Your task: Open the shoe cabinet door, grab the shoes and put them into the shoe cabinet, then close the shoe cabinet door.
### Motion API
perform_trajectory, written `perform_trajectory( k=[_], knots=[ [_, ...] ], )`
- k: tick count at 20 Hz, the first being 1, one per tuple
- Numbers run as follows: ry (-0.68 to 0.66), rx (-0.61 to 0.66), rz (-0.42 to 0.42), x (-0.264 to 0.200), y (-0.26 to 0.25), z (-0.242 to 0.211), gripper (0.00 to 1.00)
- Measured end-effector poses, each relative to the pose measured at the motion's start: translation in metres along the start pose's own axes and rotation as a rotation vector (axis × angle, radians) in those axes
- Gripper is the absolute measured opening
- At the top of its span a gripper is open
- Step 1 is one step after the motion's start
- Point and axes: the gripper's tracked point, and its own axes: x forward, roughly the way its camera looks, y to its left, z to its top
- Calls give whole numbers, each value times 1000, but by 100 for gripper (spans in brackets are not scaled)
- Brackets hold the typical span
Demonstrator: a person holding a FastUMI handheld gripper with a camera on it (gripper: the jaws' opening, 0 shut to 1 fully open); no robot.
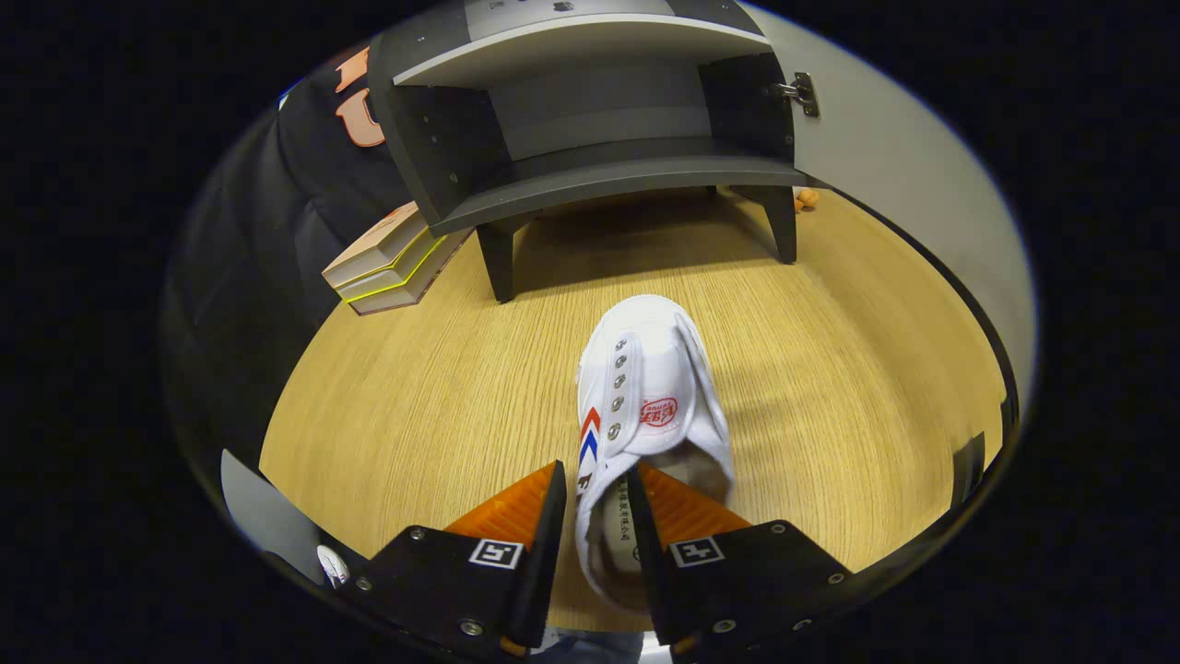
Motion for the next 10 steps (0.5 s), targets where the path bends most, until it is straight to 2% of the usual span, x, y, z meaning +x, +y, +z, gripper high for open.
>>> perform_trajectory(
  k=[2,6,8,10],
  knots=[
    [9,4,6,5,1,0,37],
    [-9,-8,33,5,6,5,11],
    [-18,-28,27,3,5,5,1],
    [-39,-32,25,0,4,10,0]
  ],
)
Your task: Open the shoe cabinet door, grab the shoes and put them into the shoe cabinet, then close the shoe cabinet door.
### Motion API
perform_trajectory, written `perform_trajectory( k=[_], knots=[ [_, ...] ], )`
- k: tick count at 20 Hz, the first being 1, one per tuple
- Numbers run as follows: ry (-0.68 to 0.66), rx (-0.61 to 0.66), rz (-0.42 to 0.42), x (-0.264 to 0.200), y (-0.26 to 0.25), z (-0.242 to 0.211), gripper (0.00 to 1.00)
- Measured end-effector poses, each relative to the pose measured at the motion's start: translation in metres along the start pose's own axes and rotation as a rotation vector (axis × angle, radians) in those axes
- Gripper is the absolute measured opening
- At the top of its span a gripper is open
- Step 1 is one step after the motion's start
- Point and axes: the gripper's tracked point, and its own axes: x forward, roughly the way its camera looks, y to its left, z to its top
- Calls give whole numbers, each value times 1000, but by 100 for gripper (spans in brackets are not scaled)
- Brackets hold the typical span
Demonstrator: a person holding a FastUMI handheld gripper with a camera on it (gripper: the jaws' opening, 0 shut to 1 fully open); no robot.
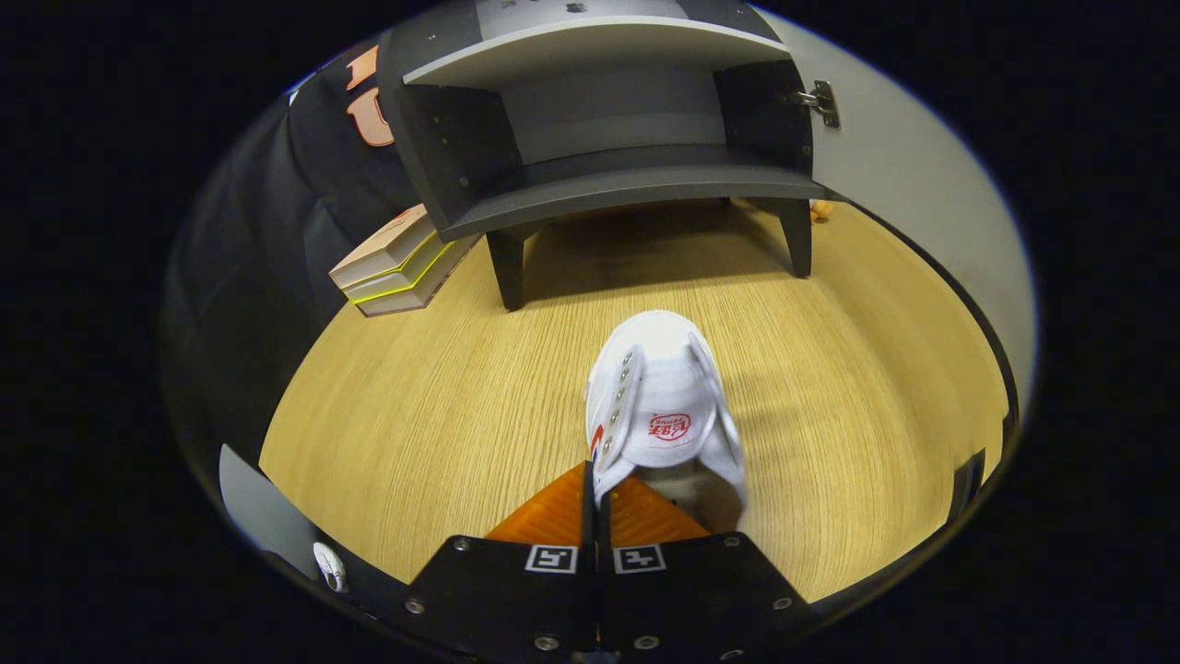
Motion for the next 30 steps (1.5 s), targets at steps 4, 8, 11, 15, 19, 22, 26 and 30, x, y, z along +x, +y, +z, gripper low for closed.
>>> perform_trajectory(
  k=[4,8,11,15,19,22,26,30],
  knots=[
    [-75,10,4,-25,1,29,0],
    [-150,-2,40,-74,17,68,0],
    [-241,-42,62,-122,30,114,1],
    [-395,-87,92,-187,45,194,0],
    [-519,-158,91,-219,53,274,0],
    [-579,-190,68,-214,51,329,0],
    [-581,-214,51,-178,45,393,0],
    [-544,-230,24,-121,33,440,0]
  ],
)
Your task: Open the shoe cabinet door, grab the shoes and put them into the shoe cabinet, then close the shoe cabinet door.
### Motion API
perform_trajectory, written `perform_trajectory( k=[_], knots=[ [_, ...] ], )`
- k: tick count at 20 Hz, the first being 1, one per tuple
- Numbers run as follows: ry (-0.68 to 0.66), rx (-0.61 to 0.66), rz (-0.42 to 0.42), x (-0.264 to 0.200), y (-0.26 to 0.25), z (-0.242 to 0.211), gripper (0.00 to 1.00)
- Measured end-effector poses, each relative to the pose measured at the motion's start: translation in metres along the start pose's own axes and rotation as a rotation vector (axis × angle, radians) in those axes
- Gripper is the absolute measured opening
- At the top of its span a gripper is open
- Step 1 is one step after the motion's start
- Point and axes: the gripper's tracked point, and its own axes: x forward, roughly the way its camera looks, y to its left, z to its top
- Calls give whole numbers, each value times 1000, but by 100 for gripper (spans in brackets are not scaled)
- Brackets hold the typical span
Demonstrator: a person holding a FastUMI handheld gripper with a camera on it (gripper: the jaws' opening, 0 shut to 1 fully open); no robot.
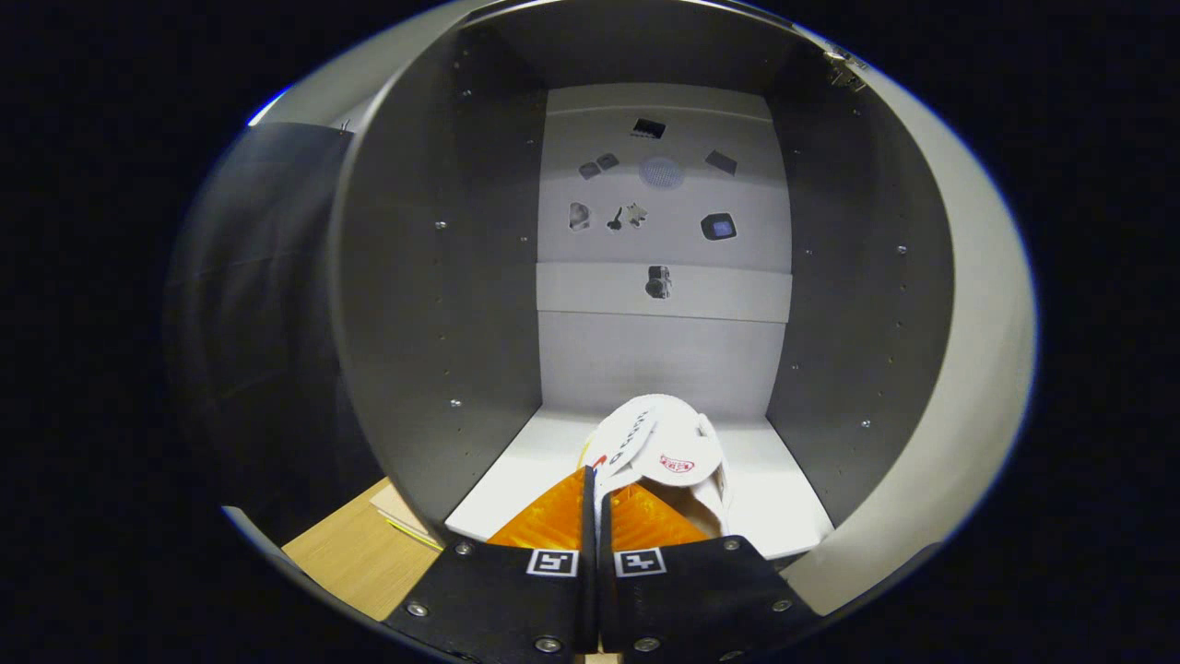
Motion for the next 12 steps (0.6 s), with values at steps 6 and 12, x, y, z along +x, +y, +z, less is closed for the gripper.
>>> perform_trajectory(
  k=[6,12],
  knots=[
    [80,-1,-16,82,-16,-11,0],
    [117,22,-11,97,-16,-24,0]
  ],
)
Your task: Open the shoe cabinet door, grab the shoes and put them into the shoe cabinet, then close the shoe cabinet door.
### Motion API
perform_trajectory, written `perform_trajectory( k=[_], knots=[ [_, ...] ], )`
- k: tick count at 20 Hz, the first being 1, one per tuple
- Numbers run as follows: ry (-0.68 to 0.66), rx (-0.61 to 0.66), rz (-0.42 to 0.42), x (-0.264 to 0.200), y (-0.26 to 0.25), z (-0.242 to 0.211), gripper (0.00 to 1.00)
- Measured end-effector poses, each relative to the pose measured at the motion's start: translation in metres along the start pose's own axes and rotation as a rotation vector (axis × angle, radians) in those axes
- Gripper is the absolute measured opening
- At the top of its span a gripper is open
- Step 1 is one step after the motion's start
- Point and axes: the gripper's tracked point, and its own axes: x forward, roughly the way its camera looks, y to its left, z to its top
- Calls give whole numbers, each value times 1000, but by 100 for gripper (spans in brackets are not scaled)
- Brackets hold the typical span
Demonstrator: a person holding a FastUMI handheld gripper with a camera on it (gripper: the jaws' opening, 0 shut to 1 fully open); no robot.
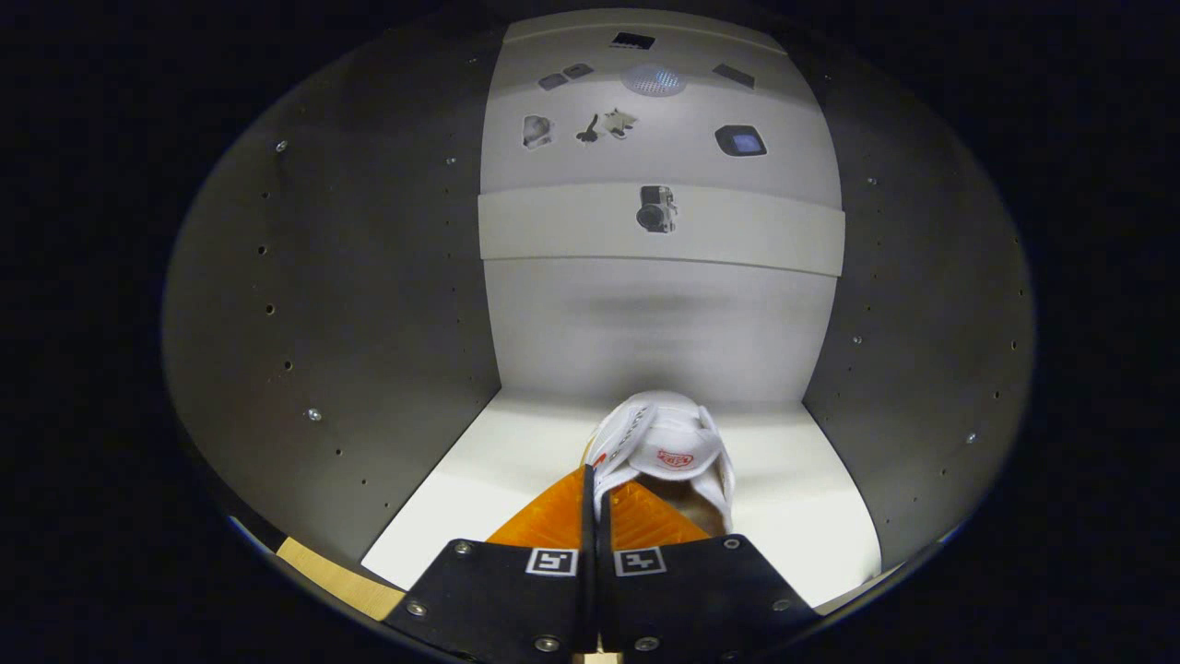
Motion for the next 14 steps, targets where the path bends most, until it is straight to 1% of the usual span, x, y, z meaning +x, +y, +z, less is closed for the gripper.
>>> perform_trajectory(
  k=[1,2,5,7,8,11,13,14],
  knots=[
    [-2,-3,-5,-2,-2,-1,2],
    [0,2,-8,-1,-2,-2,6],
    [8,17,4,-2,-2,-4,12],
    [-6,37,12,-3,-3,0,18],
    [-11,39,1,-4,-7,3,22],
    [-12,46,-1,-11,-6,4,25],
    [-63,42,-12,-27,-6,18,26],
    [-86,52,-4,-40,-3,23,26]
  ],
)
